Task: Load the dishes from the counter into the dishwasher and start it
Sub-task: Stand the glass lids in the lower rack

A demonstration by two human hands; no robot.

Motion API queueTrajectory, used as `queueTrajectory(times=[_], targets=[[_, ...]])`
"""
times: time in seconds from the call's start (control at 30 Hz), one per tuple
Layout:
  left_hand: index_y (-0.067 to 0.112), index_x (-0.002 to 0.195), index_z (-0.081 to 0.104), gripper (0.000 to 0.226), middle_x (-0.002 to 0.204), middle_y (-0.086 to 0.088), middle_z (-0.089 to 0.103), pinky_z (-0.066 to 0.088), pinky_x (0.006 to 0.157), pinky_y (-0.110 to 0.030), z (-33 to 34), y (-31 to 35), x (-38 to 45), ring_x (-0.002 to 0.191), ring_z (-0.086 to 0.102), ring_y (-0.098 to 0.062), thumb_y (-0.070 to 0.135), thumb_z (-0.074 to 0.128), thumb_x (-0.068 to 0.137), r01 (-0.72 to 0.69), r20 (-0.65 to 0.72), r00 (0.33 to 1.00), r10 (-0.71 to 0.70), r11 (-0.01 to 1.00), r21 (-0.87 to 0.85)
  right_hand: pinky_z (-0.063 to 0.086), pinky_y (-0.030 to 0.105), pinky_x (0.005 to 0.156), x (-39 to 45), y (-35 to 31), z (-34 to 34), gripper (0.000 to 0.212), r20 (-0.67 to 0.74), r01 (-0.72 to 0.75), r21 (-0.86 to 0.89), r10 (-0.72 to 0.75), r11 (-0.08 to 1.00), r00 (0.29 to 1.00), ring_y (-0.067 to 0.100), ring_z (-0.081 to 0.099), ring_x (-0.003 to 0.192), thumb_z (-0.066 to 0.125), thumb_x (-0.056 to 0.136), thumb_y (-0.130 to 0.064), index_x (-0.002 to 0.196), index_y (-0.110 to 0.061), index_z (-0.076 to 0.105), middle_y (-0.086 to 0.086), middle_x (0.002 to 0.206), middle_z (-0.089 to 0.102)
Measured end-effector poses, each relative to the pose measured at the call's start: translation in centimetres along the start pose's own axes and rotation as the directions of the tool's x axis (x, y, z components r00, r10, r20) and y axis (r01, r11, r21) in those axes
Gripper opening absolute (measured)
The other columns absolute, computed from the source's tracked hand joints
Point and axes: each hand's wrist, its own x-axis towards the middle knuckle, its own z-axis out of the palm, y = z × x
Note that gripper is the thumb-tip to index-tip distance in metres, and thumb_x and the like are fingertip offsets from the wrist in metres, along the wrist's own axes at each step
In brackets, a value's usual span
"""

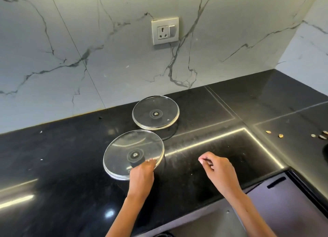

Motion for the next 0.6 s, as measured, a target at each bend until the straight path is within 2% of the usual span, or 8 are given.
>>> queueTrajectory(times=[0.17, 0.3, 0.4, 0.53, 0.6], targets=[[0.018, 0.059, 0.063, 0.04, 0.043, -0.002, 0.053, 0.027, 0.035, -0.019, -2.0, -0.2, -1.0, 0.035, 0.049, -0.028, -0.015, 0.074, 0.039, 0.024, -0.073, 0.997, -0.025, 1.0, -0.017, 0.056, 0.022, 0.064, -2.3, 1.4, -0.6, 0.006, -0.045, 0.0, 0.018, 0.0, 1.0, 0.999, 0.003, 0.065, 0.074, 0.063, 0.087, -0.021, 0.09, -0.024, 0.066, -0.014, 0.078, 0.068], [0.018, 0.067, 0.069, 0.033, 0.052, 0.0, 0.062, 0.038, 0.038, -0.023, -3.5, 1.0, -4.0, 0.045, 0.058, -0.029, -0.009, 0.069, 0.048, -0.016, -0.105, 0.994, 0.004, 0.994, -0.11, 0.057, 0.03, 0.065, -6.3, 3.2, -2.0, 0.007, -0.103, -0.02, 0.045, 0.025, 0.999, 0.994, 0.004, 0.065, 0.08, 0.062, 0.087, -0.021, 0.09, -0.025, 0.066, -0.015, 0.081, 0.068], [0.015, 0.073, 0.072, 0.03, 0.058, 0.002, 0.066, 0.044, 0.04, -0.025, -5.1, 3.5, -7.4, 0.048, 0.061, -0.024, -0.005, 0.059, 0.054, -0.137, -0.187, 0.978, 0.097, 0.967, -0.216, 0.056, 0.035, 0.062, -11.3, 4.5, -4.1, 0.007, -0.19, -0.062, 0.046, 0.069, 0.997, 0.979, 0.008, 0.067, 0.077, 0.063, 0.086, -0.019, 0.088, -0.025, 0.065, -0.014, 0.08, 0.069], [0.021, 0.081, 0.076, 0.043, 0.072, 0.009, 0.072, 0.047, 0.054, -0.017, -7.6, 9.0, -11.9, 0.059, 0.063, -0.01, -0.009, 0.076, 0.05, -0.33, -0.243, 0.935, 0.259, 0.885, -0.327, 0.056, 0.04, 0.063, -19.8, 6.7, -7.2, 0.007, -0.303, -0.143, 0.001, 0.136, 0.99, 0.943, 0.019, 0.068, 0.074, 0.065, 0.085, -0.015, 0.09, -0.019, 0.067, -0.006, 0.082, 0.072], [0.029, 0.087, 0.07, 0.041, 0.087, 0.018, 0.069, 0.046, 0.051, -0.016, -8.6, 12.7, -14.5, 0.069, 0.062, -0.008, 0.001, 0.073, 0.057, -0.457, -0.256, 0.888, 0.382, 0.795, -0.399, 0.056, 0.04, 0.065, -25.8, 7.8, -9.1, 0.006, -0.358, -0.219, 0.0, 0.205, 0.976, 0.911, 0.022, 0.068, 0.074, 0.063, 0.085, -0.014, 0.089, -0.018, 0.067, -0.004, 0.083, 0.071]])
